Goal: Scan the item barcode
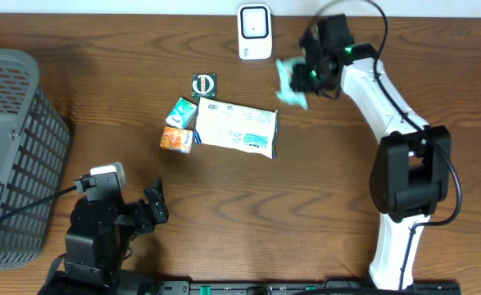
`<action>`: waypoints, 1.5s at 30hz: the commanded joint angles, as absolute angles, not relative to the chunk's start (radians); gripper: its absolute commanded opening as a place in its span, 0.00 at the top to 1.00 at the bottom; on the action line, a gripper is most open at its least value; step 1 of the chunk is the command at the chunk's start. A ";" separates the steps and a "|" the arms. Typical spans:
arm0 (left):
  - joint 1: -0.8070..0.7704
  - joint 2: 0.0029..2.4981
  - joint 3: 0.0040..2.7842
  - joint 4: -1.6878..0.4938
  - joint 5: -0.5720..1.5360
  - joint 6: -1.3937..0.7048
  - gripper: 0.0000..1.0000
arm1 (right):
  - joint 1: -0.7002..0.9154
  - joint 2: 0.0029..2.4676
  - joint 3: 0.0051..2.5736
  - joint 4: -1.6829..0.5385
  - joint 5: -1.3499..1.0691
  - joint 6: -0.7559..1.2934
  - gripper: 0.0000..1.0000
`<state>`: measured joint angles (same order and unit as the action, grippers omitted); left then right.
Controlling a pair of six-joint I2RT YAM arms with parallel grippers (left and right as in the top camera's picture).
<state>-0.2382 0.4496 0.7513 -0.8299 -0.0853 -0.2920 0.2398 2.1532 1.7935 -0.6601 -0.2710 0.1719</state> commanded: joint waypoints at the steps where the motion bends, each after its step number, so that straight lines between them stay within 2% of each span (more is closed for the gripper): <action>1: -0.238 0.449 0.750 -0.828 -0.098 -0.297 0.02 | 0.282 2.160 1.820 -0.537 -0.146 0.306 0.99; 7: -0.238 0.448 0.750 -0.828 -0.098 -0.297 0.02 | 0.345 2.165 1.820 -0.278 -0.034 0.467 0.97; 11: -0.238 0.448 0.750 -0.828 -0.098 -0.297 0.02 | 0.378 2.193 1.821 -0.092 0.002 0.467 0.98; 17: -0.238 0.449 0.750 -0.828 -0.098 -0.297 0.02 | 0.397 2.264 1.826 0.073 0.105 0.446 0.98; 23: -0.238 0.448 0.750 -0.828 -0.098 -0.297 0.02 | 0.396 2.368 1.839 0.234 0.126 0.348 0.93; 27: -0.238 0.448 0.750 -0.828 -0.098 -0.297 0.03 | 0.394 2.383 1.839 0.231 0.197 0.339 0.95; 36: -0.238 0.449 0.750 -0.828 -0.098 -0.297 0.02 | 0.394 2.384 1.860 0.228 0.165 0.343 0.96; 45: -0.238 0.448 0.750 -0.828 -0.098 -0.297 0.02 | 0.394 2.384 2.075 0.060 0.092 0.344 0.99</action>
